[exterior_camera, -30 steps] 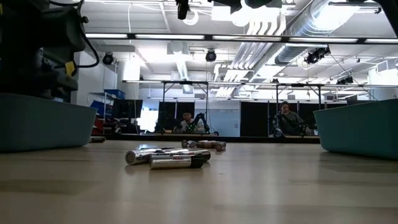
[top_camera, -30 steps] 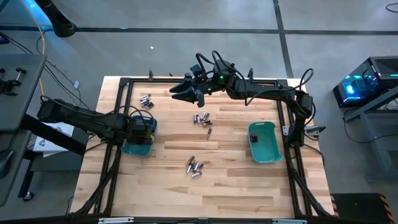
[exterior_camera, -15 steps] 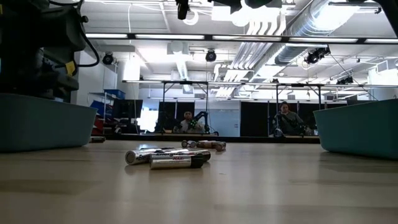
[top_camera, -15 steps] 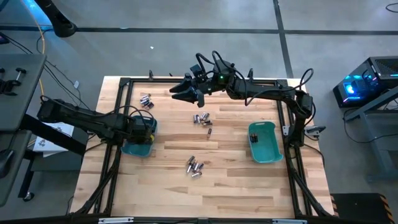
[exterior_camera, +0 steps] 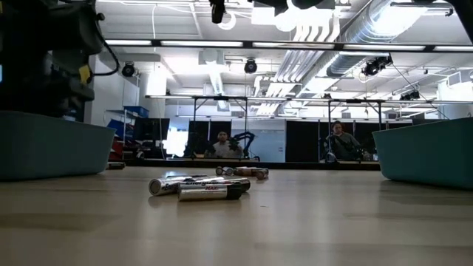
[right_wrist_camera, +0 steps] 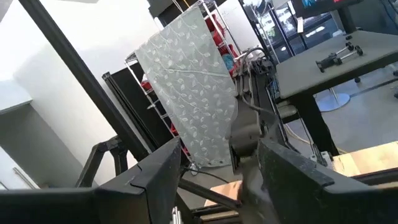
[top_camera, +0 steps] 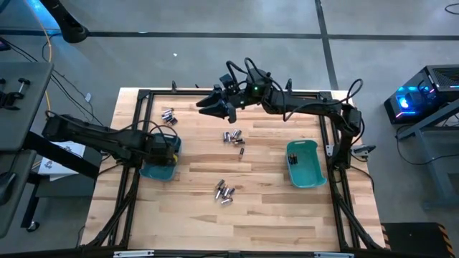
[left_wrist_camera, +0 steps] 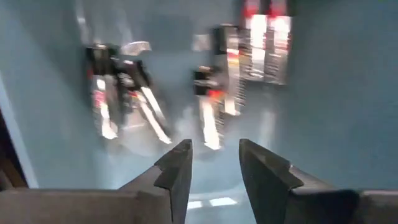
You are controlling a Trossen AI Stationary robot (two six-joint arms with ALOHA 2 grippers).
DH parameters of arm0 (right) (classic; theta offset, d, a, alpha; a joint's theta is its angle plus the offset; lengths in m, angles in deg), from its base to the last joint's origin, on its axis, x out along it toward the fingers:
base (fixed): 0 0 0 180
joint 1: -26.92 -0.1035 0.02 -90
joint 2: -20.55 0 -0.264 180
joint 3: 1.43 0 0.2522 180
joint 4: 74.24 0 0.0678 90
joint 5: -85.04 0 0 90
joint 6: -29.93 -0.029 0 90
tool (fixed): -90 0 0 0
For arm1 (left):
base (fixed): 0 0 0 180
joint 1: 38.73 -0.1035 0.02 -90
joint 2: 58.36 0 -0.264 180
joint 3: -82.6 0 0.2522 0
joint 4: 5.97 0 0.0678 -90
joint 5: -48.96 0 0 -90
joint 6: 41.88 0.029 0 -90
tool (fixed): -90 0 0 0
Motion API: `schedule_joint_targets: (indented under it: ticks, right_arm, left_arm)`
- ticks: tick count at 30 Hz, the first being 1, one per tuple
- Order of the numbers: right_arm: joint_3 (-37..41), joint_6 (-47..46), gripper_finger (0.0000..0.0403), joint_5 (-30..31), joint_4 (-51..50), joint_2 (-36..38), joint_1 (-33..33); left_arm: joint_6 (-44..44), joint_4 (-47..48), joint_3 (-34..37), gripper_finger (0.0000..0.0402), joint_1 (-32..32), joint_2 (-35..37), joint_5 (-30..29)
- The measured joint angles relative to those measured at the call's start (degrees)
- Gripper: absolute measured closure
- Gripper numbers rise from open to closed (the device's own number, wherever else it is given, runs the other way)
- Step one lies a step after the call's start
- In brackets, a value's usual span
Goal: Sort batteries
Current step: Put the silver battery into the blue bin
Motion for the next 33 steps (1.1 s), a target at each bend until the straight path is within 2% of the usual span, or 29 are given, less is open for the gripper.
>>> schedule_joint_targets:
  ticks: [5, 7, 9, 11, 14, 16, 18, 23, 27, 33]
  right_arm:
    - [0.0, 0.1, 0.0195, -0.6, -9.0, 2.9, 2.4]
    - [0.0, 3.6, 0.0195, -1.6, -15.4, 3.2, 3.4]
    - [0.0, 12.5, 0.0195, -2.0, -23.4, 3.1, 4.0]
    - [0.0, 25.4, 0.0195, -1.7, -33.2, 3.0, 3.9]
    - [0.0, 43.1, 0.0195, 1.9, -46.8, 1.5, 3.0]
    - [0.1, 50.8, 0.0195, 5.7, -52.0, -0.6, 2.3]
    - [0.1, 55.6, 0.0195, 8.6, -54.2, -3.0, 1.8]
    - [0.1, 61.5, 0.0195, 13.8, -52.5, -10.0, 0.9]
    - [0.1, 65.1, 0.0195, 19.3, -52.6, -13.9, 0.8]
    - [0.1, 65.6, 0.0195, 20.9, -52.7, -18.1, 0.9]
  left_arm:
    - [2.1, 3.5, -5.9, 0.0275, 0.0, 2.3, -0.9]
    - [3.2, 4.8, -8.9, 0.0275, 0.0, 2.9, -1.7]
    - [4.8, 5.4, -11.8, 0.0275, 0.0, 3.2, -2.5]
    - [8.2, 5.2, -15.0, 0.0275, 0.0, 3.2, -3.7]
    - [14.7, 4.3, -19.6, 0.0275, 0.0, 3.2, -5.6]
    - [18.7, 2.1, -22.1, 0.0275, 0.0, 3.2, -7.8]
    - [22.5, -0.2, -23.9, 0.0275, 0.0, 3.2, -10.8]
    - [29.8, -8.5, -25.3, 0.0275, 0.0, 3.2, -17.2]
    - [32.5, -12.1, -25.3, 0.0275, 0.0, 3.2, -17.7]
    - [32.6, -12.3, -25.3, 0.0275, 0.0, 2.6, -17.8]
